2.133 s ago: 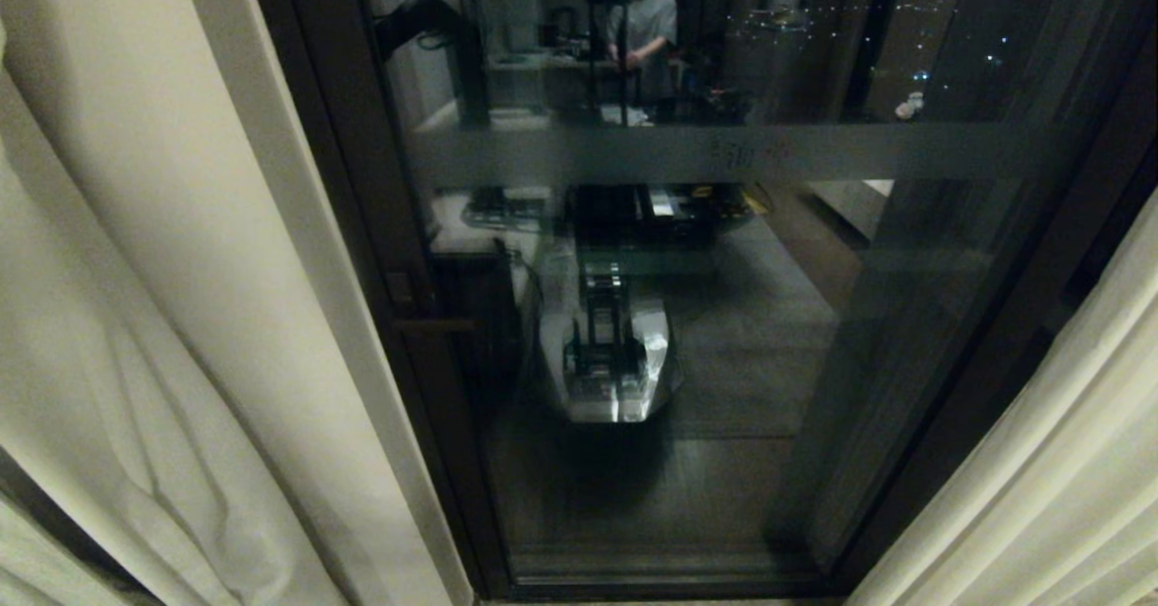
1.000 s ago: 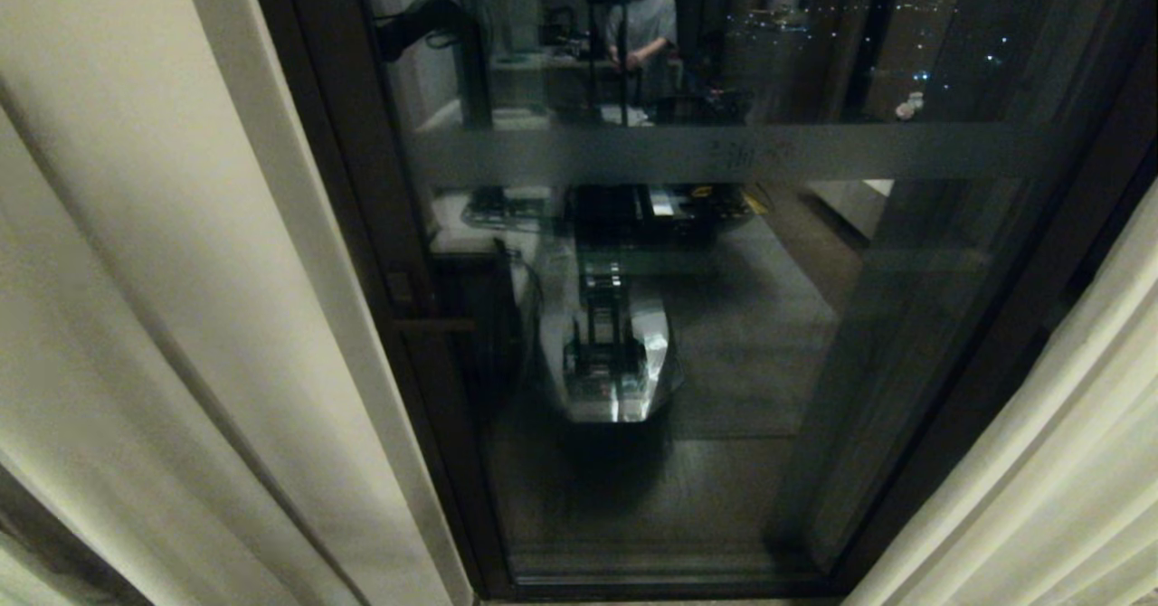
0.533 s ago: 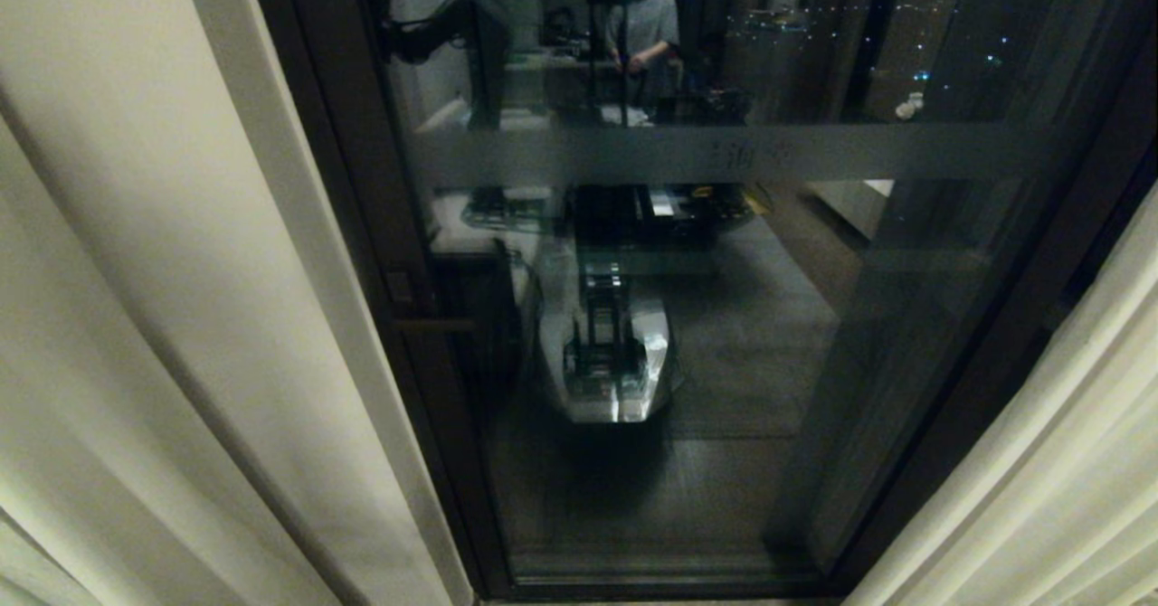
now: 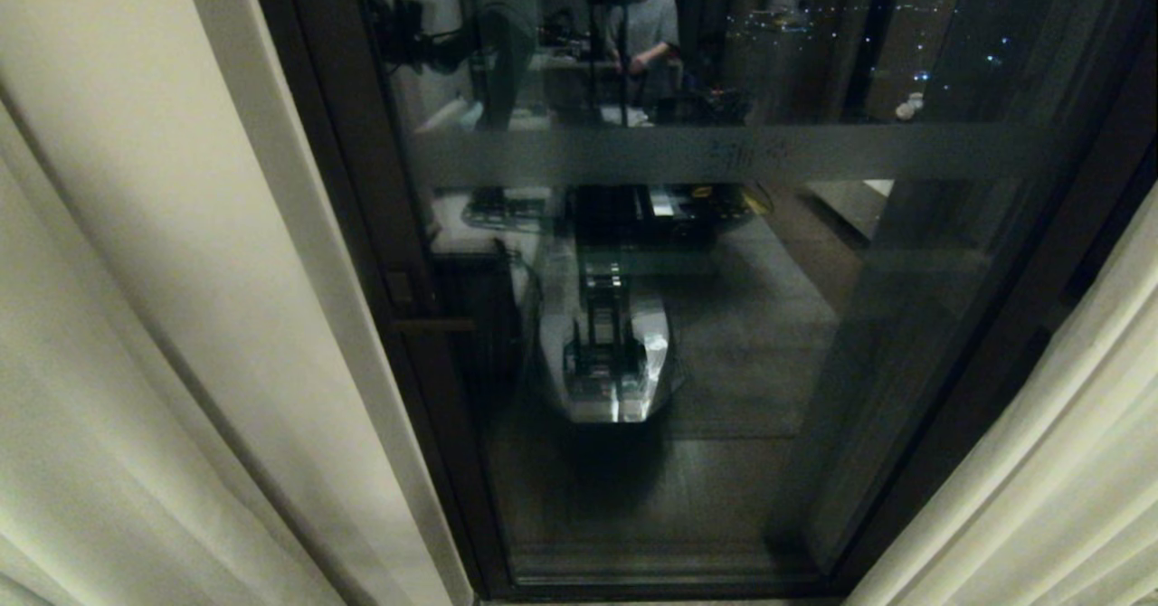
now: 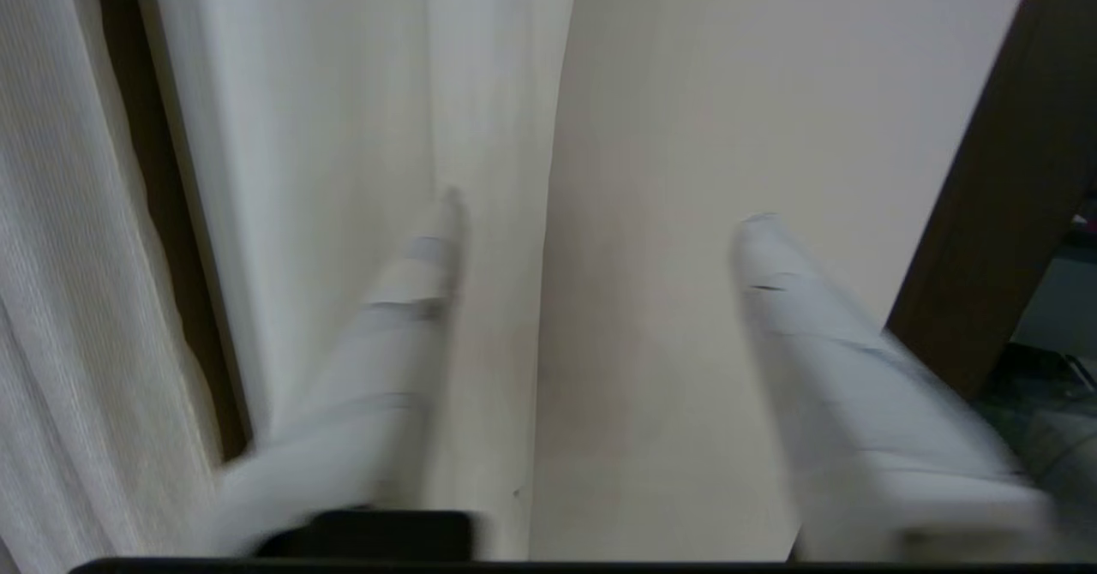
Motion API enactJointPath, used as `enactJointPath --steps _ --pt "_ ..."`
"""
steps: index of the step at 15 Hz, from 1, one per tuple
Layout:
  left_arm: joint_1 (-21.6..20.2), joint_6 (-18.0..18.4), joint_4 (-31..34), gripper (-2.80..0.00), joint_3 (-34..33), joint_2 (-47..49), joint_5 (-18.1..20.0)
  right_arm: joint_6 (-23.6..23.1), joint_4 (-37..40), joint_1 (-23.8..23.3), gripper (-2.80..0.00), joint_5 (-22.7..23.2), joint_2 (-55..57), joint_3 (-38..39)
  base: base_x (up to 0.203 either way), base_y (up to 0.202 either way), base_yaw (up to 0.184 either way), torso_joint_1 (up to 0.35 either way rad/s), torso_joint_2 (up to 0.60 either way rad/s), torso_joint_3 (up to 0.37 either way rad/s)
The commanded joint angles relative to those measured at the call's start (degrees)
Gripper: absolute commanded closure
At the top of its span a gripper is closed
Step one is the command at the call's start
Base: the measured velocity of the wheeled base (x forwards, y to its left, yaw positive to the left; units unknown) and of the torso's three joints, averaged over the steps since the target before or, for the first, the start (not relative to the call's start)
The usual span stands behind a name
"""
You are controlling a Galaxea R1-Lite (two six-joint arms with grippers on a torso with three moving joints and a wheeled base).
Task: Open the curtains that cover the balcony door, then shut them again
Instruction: Pull the inner curtains open on both sides
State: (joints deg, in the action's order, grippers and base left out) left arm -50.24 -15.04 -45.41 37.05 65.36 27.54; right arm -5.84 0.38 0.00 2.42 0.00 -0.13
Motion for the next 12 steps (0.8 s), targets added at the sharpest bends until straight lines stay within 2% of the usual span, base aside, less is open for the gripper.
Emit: enactJointPath --steps 1,12 --pt "-0.04 -0.07 -0.29 0.0 -0.31 -0.85 0.17 -0.05 -0.03 0.0 0.0 0.04 0.09 -0.04 0.0 0.0 0.0 0.0 0.0 0.0" --pt "-0.18 -0.07 -0.29 0.0 -7.96 -4.9 0.75 -0.05 -0.03 0.0 0.0 0.04 0.09 -0.04 0.0 0.0 0.0 0.0 0.0 0.0"
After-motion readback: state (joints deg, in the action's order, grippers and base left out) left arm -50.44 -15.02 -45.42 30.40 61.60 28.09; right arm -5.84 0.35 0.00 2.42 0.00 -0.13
